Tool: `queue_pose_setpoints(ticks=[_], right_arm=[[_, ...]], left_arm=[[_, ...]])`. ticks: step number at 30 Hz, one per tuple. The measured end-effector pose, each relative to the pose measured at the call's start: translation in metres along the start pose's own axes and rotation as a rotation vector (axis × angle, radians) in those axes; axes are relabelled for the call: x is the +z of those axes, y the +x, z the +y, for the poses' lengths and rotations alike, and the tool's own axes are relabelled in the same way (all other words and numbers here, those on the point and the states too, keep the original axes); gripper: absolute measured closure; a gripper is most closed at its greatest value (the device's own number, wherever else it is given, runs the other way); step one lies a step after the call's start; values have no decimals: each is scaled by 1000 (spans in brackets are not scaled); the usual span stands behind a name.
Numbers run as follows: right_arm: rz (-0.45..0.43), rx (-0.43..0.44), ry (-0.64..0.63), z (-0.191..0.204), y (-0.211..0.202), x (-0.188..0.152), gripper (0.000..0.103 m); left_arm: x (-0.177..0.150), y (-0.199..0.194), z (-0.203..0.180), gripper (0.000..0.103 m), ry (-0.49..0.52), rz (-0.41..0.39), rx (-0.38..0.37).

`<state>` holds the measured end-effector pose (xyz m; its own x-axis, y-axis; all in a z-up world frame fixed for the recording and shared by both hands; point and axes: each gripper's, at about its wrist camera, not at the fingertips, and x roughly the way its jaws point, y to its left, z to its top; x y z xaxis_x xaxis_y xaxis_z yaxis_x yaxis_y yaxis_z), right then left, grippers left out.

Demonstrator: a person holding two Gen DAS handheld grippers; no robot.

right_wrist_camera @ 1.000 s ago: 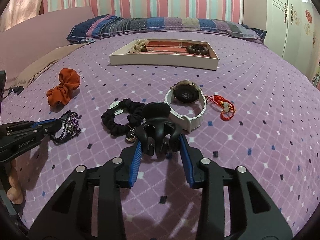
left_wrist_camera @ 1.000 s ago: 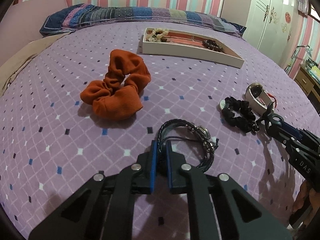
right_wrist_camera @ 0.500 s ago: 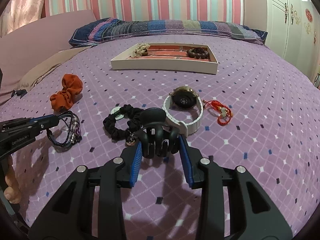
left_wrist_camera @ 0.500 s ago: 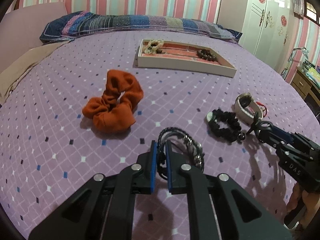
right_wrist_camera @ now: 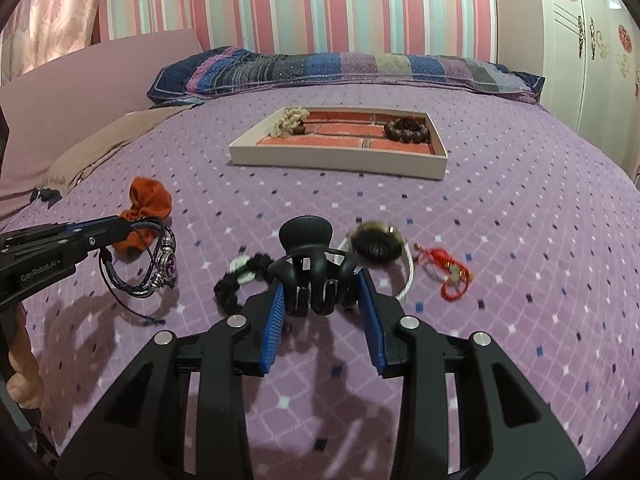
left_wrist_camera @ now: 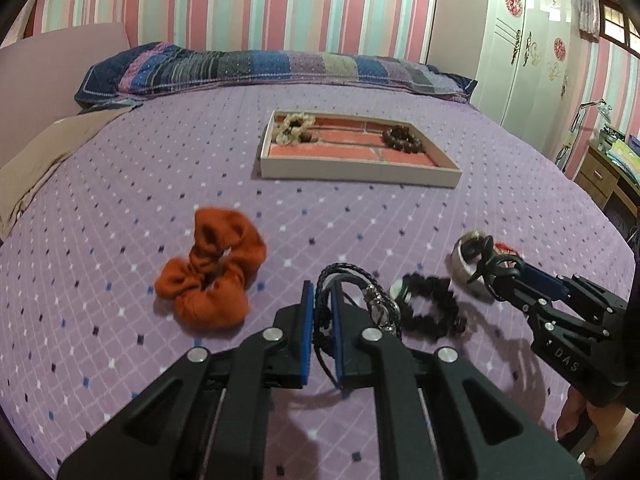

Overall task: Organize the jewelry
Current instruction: 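Carry braided bracelet with left gripper while right gripper carries claw clip to tray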

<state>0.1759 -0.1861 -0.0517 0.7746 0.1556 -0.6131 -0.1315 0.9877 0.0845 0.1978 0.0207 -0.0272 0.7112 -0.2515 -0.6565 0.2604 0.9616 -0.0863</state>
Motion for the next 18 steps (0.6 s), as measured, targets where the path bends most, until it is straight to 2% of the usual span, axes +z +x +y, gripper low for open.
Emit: queue_pose_setpoints(ticks=[9,18], right_arm=[[-2,1,30,-21,23,38,67],[-25,-70,11,-44,63,98,67]], left_arm=[[48,25,-2,94,-23,-25,8],[109,74,-3,94,-36,-32,46]])
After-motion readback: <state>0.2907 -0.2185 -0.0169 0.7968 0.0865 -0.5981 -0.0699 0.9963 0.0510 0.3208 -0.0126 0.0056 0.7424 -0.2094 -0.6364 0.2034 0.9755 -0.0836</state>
